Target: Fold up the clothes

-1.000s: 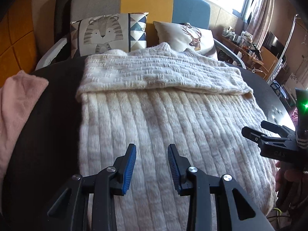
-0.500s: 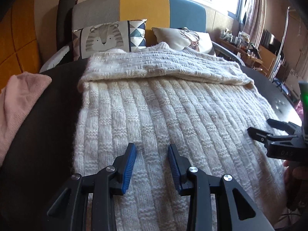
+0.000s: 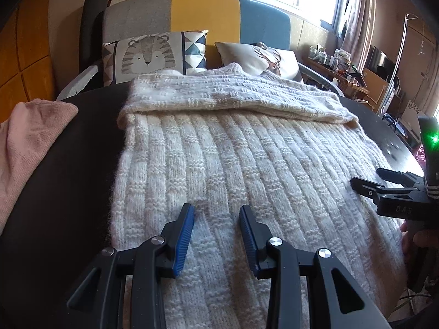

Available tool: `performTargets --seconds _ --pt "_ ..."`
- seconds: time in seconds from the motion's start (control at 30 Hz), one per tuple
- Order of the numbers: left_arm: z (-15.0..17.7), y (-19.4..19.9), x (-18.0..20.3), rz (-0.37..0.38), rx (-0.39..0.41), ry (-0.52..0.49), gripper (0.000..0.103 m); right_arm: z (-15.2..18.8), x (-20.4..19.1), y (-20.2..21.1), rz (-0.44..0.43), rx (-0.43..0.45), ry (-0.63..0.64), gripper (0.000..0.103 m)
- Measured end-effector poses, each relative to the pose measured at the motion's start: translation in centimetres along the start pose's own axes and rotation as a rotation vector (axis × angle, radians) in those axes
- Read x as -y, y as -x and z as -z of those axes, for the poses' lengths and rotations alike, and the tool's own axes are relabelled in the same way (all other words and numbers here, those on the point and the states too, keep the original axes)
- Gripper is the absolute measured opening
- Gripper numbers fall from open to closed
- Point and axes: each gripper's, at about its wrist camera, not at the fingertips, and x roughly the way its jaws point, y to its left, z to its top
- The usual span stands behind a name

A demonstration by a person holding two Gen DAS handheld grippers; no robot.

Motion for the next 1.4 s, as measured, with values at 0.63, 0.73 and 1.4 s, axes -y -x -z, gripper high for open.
performTargets --seconds 0.63,0.73,1.4 --pt "-0.5 -0.9 -2.4 -0.009 0.009 0.154 0.035 -0.6 -0.5 -0.9 -0.006 0.0 0.008 0.103" --pt "-0.4 -0.9 -2.7 0.002 0.011 0.178 0.035 -0.6 -0.6 -0.9 -0.013 0.003 0.014 0.103" --pt "0.3 1.6 -0.8 -0.063 -0.025 0.111 0.035 2.5 1.1 3.3 0.031 0.029 0.025 0.103"
